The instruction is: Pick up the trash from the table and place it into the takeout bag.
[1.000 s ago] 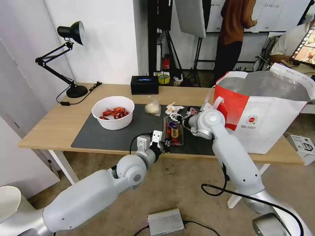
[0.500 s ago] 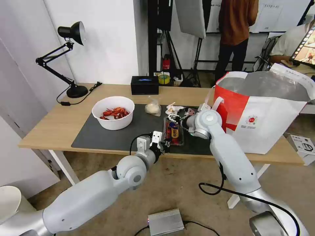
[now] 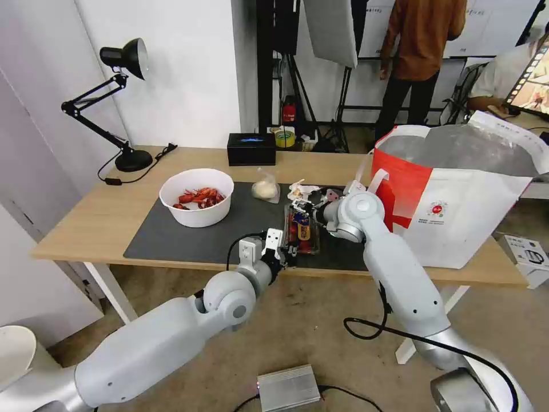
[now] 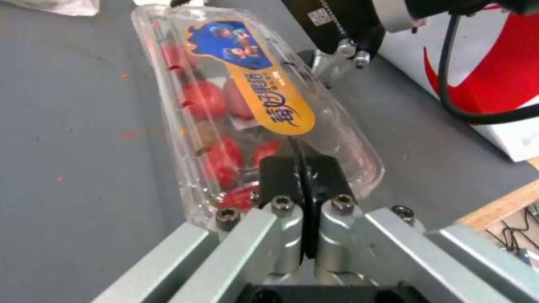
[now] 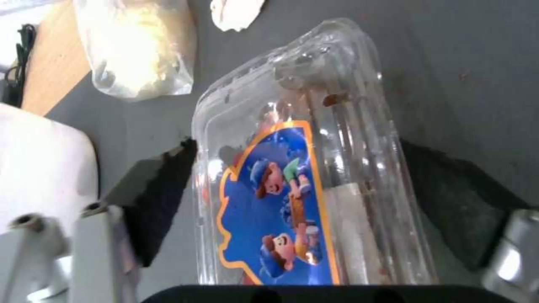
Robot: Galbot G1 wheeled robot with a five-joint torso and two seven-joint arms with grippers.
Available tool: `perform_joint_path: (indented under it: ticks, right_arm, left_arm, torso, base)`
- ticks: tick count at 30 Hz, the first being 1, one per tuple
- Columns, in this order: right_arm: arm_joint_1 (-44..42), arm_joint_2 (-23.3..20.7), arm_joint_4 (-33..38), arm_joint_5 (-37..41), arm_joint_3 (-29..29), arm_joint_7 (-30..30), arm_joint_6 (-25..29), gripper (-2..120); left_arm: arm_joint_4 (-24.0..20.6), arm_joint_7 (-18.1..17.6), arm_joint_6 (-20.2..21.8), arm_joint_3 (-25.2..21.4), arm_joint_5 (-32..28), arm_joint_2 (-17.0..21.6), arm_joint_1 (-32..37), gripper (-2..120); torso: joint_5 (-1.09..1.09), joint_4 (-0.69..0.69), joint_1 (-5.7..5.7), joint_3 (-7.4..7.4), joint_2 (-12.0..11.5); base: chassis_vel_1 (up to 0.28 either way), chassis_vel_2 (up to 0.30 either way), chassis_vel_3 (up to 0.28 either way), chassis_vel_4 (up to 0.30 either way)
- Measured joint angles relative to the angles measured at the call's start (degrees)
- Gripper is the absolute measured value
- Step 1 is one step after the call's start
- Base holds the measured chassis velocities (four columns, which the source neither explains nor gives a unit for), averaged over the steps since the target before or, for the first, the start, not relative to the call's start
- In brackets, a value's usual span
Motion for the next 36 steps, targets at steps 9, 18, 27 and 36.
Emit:
perform_joint_path:
  ticks: [9,18,27,36]
  right_arm:
    - [-0.2,0.0,-0.2,0.0,0.0,0.0,0.0,55]
    - [-0.2,-0.5,-0.5,0.7,0.0,-0.1,0.0,21]
    - [-0.2,-0.6,-0.5,0.9,0.0,-0.2,-0.1,1]
    - [-0.1,-1.0,-0.3,1.6,0.3,-0.1,-0.1,1]
  left_arm:
    - [0.0,-0.1,-0.1,0.0,0.0,-0.4,-0.1,0]
    - [-0.1,-0.2,-0.6,-0.4,0.1,-0.5,0.0,0]
    - [-0.2,-0.2,-1.3,-0.6,0.1,-0.5,-0.1,0]
    - [-0.6,-0.7,-1.5,-1.6,0.0,-0.2,0.0,0]
  torso:
    - [0.01,0.04,0.02,0.02,0.0]
    - [0.04,0.1,0.04,0.03,0.0]
    - [0.02,0.06,0.04,0.03,0.0]
    - [0.02,0.05,0.04,0.03,0.0]
  base:
    - [0.0,0.0,0.0,0.0]
    - [0.0,0.0,0.0,0.0]
    - [0.0,0.0,0.0,0.0]
    - [0.0,0.0,0.0,0.0]
